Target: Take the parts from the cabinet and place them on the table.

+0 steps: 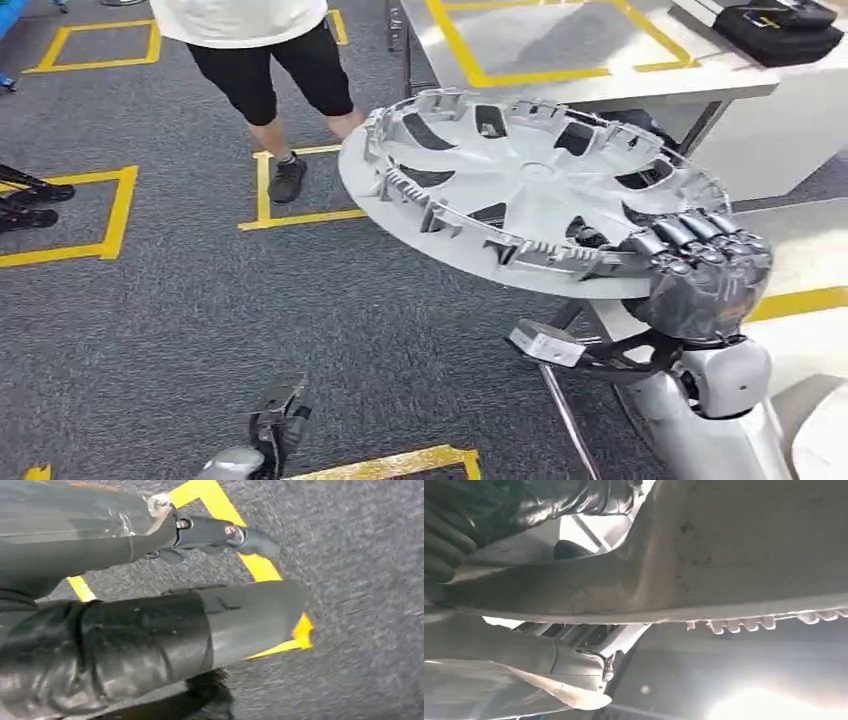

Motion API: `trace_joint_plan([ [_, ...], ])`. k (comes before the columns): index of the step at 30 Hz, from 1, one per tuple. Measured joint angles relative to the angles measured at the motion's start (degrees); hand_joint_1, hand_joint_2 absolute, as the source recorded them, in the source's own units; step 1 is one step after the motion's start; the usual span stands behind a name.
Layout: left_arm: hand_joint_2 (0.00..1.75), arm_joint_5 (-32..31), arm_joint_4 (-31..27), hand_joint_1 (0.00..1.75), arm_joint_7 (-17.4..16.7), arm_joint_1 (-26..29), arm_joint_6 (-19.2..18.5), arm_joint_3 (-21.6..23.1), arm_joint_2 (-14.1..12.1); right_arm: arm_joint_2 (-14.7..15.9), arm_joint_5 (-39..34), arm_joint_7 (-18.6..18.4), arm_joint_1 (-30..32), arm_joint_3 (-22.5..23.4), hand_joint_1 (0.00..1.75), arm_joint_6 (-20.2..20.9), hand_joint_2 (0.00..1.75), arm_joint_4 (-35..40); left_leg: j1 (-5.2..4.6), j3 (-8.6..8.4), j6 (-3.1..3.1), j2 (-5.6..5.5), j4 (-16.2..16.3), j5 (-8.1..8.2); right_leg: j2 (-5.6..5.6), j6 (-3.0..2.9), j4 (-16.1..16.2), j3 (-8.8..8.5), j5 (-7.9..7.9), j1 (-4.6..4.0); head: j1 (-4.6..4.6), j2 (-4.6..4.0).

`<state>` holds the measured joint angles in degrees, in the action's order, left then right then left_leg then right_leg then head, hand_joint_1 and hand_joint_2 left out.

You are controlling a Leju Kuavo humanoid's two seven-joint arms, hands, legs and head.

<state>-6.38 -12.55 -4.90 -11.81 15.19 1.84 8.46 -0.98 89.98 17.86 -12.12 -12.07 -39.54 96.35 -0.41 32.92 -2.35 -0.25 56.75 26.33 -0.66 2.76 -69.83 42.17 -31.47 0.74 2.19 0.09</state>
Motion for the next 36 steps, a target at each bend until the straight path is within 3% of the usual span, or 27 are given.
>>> trace_joint_plan([
  [1,0.0,0.71,0.0,0.0,-0.97,0.15,1.1,-0.26,0.0,0.15,0.0,0.0,0.01,-0.07,1.75,0.0,1.75,-0.04,-0.02,0.06,-0.03,0.84,0.02,0.02,0.13,0.26,-4.0,1.76,-1.62,0.04,-0.06,0.0],
  [2,0.0,1.66,0.0,0.0,-1.92,0.27,1.97,-0.79,-0.02,0.17,0.0,0.0,0.03,-0.11,1.75,0.0,1.75,-0.11,-0.02,0.09,-0.04,1.67,0.03,0.03,0.2,0.52,-6.28,2.62,-2.09,0.08,0.0,0.0],
  [3,0.0,2.62,0.0,0.0,-2.83,0.38,2.31,-1.5,-0.02,0.24,0.0,0.0,0.04,-0.13,1.75,0.0,1.75,-0.15,-0.01,0.09,-0.02,2.44,0.03,0.04,0.36,0.68,-5.28,1.89,-1.07,0.13,-0.05,0.0],
  [5,0.0,4.11,0.0,0.0,-4.35,0.54,2.05,-2.69,-0.02,0.42,0.0,0.0,0.03,-0.22,1.75,0.0,1.75,-0.17,0.02,0.03,0.17,3.63,0.11,0.17,1.33,0.76,3.46,-3.26,3.17,0.21,-0.04,0.0],
  [6,0.0,4.53,0.02,0.0,-4.85,0.61,1.63,-3.13,-0.02,0.42,0.0,0.0,-0.04,-0.33,1.75,0.0,1.75,-0.17,0.02,0.0,0.41,4.15,0.3,0.33,2.8,0.78,8.87,-6.45,5.03,0.21,-0.04,0.0],
  [7,0.0,4.63,0.02,0.0,-5.57,0.7,1.04,-3.67,-0.26,0.42,0.0,-0.02,-0.26,-0.46,1.75,0.0,1.75,-0.17,-0.41,0.14,0.75,4.53,0.55,0.53,4.94,0.52,11.31,-7.93,3.92,-0.44,-0.11,0.0],
  [8,0.0,4.72,0.02,0.0,-6.14,0.8,0.34,-4.09,-0.44,0.42,-0.02,-0.02,-0.3,-0.63,1.75,0.0,1.75,-0.13,-0.6,0.36,1.0,4.84,0.96,0.6,3.71,-0.53,11.47,-8.05,4.56,-0.23,0.13,0.0],
  [11,0.0,4.78,0.04,0.0,-7.49,1.19,-1.16,-4.61,-0.59,0.57,0.0,-0.05,-0.12,-0.7,1.75,0.0,1.75,-0.15,-0.51,0.21,1.4,6.04,1.04,0.55,2.46,-1.4,11.2,-7.58,4.59,-0.42,0.07,0.0],
  [12,0.0,4.76,0.04,0.0,-7.73,1.18,-1.51,-4.74,-0.63,0.61,0.0,-0.02,-0.1,-0.7,1.75,0.0,1.75,-0.13,-0.32,0.46,1.99,5.47,1.31,1.16,2.02,-1.94,11.44,-7.72,4.88,-0.07,0.02,0.0],
  [13,0.0,4.52,0.04,0.0,-8.04,1.16,-1.97,-4.81,-0.81,0.61,-0.02,0.0,-0.13,-0.68,1.75,0.0,1.75,-0.07,-0.01,0.89,2.36,2.78,2.83,2.5,1.52,-2.22,11.44,-7.64,4.99,0.0,0.2,0.0],
  [14,0.0,4.43,0.04,0.0,-8.26,1.22,-2.26,-4.83,-0.87,0.61,-0.02,0.0,-0.1,-0.7,1.75,0.0,1.75,-0.07,0.16,2.35,2.48,1.35,6.47,4.75,1.12,-2.5,11.44,-7.63,5.05,0.02,0.13,0.0],
  [16,0.0,4.13,0.07,0.0,-8.67,1.59,-2.73,-4.94,-1.03,0.61,0.0,0.18,-0.01,-0.68,1.75,0.0,1.75,-0.07,0.25,6.69,2.62,0.77,16.38,8.93,-0.13,-2.62,11.41,-7.55,5.12,-0.04,0.11,0.0],
  [17,0.0,4.06,0.09,0.0,-8.85,1.78,-2.93,-5.03,-1.07,0.63,0.0,0.2,0.1,-0.68,1.75,0.0,1.75,-0.07,0.26,8.01,2.6,0.76,19.2,9.55,-0.8,-2.62,11.4,-7.52,5.13,-0.07,0.11,0.0],
  [18,0.0,4.06,0.11,0.0,-9.0,1.91,-3.09,-5.11,-1.09,0.63,0.0,0.2,0.26,-0.68,1.75,0.0,1.75,-0.07,0.26,8.1,2.51,0.74,19.18,8.73,-1.53,-2.61,11.37,-7.53,5.15,-0.07,0.11,0.0],
  [20,0.0,4.04,0.11,0.0,-9.04,1.85,-3.22,-5.18,-1.14,0.63,0.0,0.35,0.31,-0.68,1.75,0.0,1.75,-0.07,0.35,5.17,2.17,0.35,12.61,4.1,-3.03,-2.55,11.21,-7.53,5.18,-0.05,0.09,0.0],
  [21,0.0,4.0,0.11,0.0,-9.09,1.79,-3.35,-5.18,-1.2,0.63,0.0,0.44,0.31,-0.68,1.75,0.0,1.75,-0.07,0.48,2.84,2.01,-0.49,7.55,1.47,-3.68,-2.52,11.17,-7.59,5.18,-0.01,0.13,0.0],
  [22,0.0,3.85,0.11,0.0,-9.19,1.74,-3.48,-5.18,-1.33,0.63,0.0,0.65,0.32,-0.68,1.75,0.0,1.75,-0.07,0.75,1.02,1.85,-2.82,3.39,0.52,-4.28,-2.35,11.12,-7.5,5.22,0.08,0.09,0.0],
  [23,0.0,3.34,0.13,0.0,-9.35,1.72,-3.76,-5.18,-1.33,0.63,-0.02,0.94,0.22,-0.66,1.75,0.0,1.75,-0.04,0.95,0.66,1.89,-4.32,2.62,0.82,-4.84,-1.9,10.9,-7.0,5.36,-0.17,0.04,0.0],
  [26,0.0,1.97,0.13,0.0,-10.05,1.7,-4.57,-5.14,-1.38,0.63,-0.02,2.25,0.95,-0.02,1.75,0.0,1.75,0.2,0.47,0.7,1.72,-3.05,2.06,1.19,-6.45,-0.67,11.26,-6.15,6.04,0.58,0.22,0.0],
  [27,0.0,1.61,0.13,0.0,-10.14,1.56,-4.66,-5.07,-1.38,0.63,-0.02,2.71,1.32,0.26,1.75,-0.02,1.75,0.22,0.6,0.64,1.18,-2.49,1.44,0.85,-6.97,-0.2,11.29,-6.02,6.12,0.54,0.06,0.0],
  [28,0.0,1.31,0.13,0.0,-10.27,1.21,-4.68,-4.98,-1.42,0.63,-0.02,3.3,1.8,0.59,1.75,-0.02,1.75,0.26,0.82,0.51,0.65,-1.57,1.05,0.51,-5.03,-0.21,10.55,-5.21,5.31,0.47,0.13,0.0],
  [29,0.0,0.91,0.13,0.0,-10.33,0.93,-4.77,-4.85,-1.4,0.63,-0.02,3.89,1.84,0.96,1.75,0.0,1.75,0.39,0.71,0.54,0.35,-1.23,0.92,0.37,-2.02,-0.08,8.1,-4.09,3.42,0.12,-0.31,0.0],
  [30,0.0,0.83,0.13,0.0,-10.38,0.8,-4.81,-4.65,-1.4,0.61,-0.04,4.45,1.85,1.24,1.75,0.0,1.75,0.46,0.58,0.65,0.23,-0.59,0.94,0.35,-0.67,0.06,3.99,-2.31,1.18,0.12,-0.46,0.0],
  [32,0.0,0.35,0.13,0.0,-10.51,0.81,-4.81,-4.48,-1.42,0.33,-0.04,5.69,2.43,2.08,1.75,0.0,1.75,0.59,0.39,0.7,0.17,0.91,0.97,0.39,0.13,0.28,-4.94,1.59,-2.35,0.14,-0.44,0.0],
  [33,0.0,0.26,0.15,0.0,-10.51,0.81,-4.81,-4.39,-1.42,0.15,-0.04,6.36,2.85,2.69,1.75,0.0,1.75,0.61,0.35,0.68,0.12,1.62,0.98,0.42,0.19,0.36,-6.6,2.28,-2.41,0.14,-0.44,0.0],
  [34,0.0,0.22,0.15,0.0,-10.51,0.71,-4.86,-4.2,-1.42,0.02,-0.04,6.82,3.18,3.22,1.75,0.0,1.75,0.63,0.32,0.65,0.11,2.27,0.99,0.43,0.26,0.36,-5.37,1.48,-1.26,0.14,-0.44,0.0],
  [36,0.0,0.13,0.15,0.0,-10.51,0.37,-4.94,-4.06,-1.33,-0.13,-0.04,7.76,3.55,4.24,1.75,0.0,1.75,0.83,0.28,0.59,0.17,3.4,1.04,0.51,1.19,0.07,3.61,-3.44,3.21,0.04,-0.44,0.0],
])
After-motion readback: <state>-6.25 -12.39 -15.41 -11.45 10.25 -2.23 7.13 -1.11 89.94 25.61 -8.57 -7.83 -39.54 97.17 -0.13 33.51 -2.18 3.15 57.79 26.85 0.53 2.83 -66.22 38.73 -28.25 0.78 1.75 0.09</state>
